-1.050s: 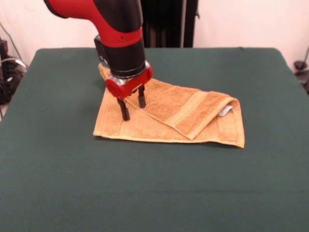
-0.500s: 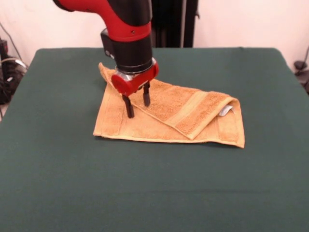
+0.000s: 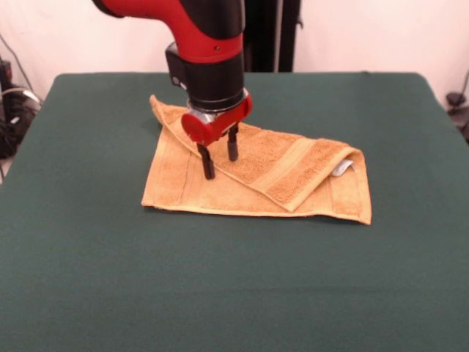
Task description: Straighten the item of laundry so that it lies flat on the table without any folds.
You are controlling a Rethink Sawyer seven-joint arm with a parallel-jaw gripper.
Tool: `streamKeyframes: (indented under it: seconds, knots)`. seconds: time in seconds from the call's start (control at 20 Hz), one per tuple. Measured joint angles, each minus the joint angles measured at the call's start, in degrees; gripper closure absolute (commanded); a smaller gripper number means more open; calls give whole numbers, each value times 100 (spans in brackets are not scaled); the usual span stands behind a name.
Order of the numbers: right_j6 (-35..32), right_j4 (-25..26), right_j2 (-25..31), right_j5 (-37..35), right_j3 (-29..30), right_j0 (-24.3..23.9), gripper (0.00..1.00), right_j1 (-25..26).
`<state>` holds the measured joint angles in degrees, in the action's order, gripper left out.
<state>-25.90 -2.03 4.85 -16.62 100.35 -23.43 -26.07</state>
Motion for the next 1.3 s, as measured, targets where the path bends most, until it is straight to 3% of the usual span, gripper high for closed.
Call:
streamKeyframes:
  seconds: [1.2, 1.25, 1.3]
  knots:
    - [0, -322, -503, -465, -406, 437, 0, 296]
    - [0, -333, -533, -499, -446, 467, 100, 309]
    - [0, -333, -536, -505, -452, 470, 100, 312]
